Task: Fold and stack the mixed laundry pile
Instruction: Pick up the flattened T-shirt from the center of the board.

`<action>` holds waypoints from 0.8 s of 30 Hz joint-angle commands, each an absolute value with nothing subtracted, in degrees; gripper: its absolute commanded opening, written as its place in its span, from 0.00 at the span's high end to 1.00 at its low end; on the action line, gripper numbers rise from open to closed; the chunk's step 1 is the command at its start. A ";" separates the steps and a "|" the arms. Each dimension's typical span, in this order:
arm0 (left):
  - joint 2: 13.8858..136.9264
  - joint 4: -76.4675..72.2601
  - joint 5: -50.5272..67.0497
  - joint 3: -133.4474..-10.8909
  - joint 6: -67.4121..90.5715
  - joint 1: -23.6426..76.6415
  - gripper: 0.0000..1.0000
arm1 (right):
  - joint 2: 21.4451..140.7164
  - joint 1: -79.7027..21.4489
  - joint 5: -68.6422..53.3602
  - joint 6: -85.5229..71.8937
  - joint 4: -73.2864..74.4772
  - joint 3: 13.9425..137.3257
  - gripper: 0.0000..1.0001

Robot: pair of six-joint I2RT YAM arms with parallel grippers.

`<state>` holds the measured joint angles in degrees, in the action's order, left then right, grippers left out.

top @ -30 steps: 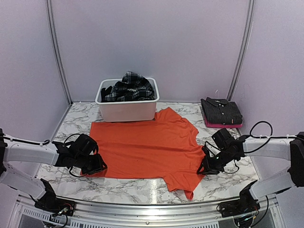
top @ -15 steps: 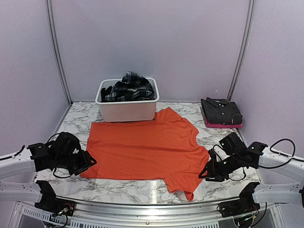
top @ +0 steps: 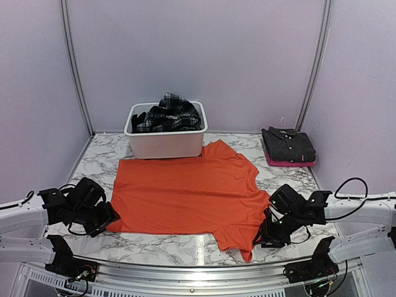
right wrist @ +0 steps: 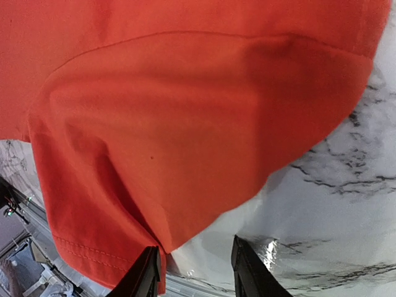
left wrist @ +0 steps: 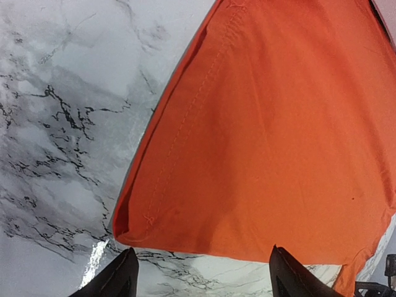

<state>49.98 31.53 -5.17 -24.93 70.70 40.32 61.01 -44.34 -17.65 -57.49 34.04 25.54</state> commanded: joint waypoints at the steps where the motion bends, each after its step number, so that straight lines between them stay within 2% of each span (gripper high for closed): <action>1: 51.91 34.68 -7.58 -26.82 73.75 39.99 0.25 | 65.30 -46.80 -12.72 -61.53 32.87 27.11 0.61; 7: 53.36 39.30 -9.58 -27.38 77.01 39.14 0.27 | 70.63 -46.91 -12.04 -62.25 30.42 27.88 0.71; 12: 54.74 44.03 -8.62 -26.62 80.28 36.83 0.36 | 68.27 -47.02 -11.40 -63.68 32.44 28.05 1.00; 19: 53.48 45.60 -9.02 -26.34 81.01 36.12 0.38 | 60.78 -47.00 -12.63 -65.37 36.22 28.78 1.00; 24: 54.58 45.28 -10.10 -27.18 78.49 36.04 0.43 | 57.77 -46.98 -12.99 -65.45 38.17 29.10 1.00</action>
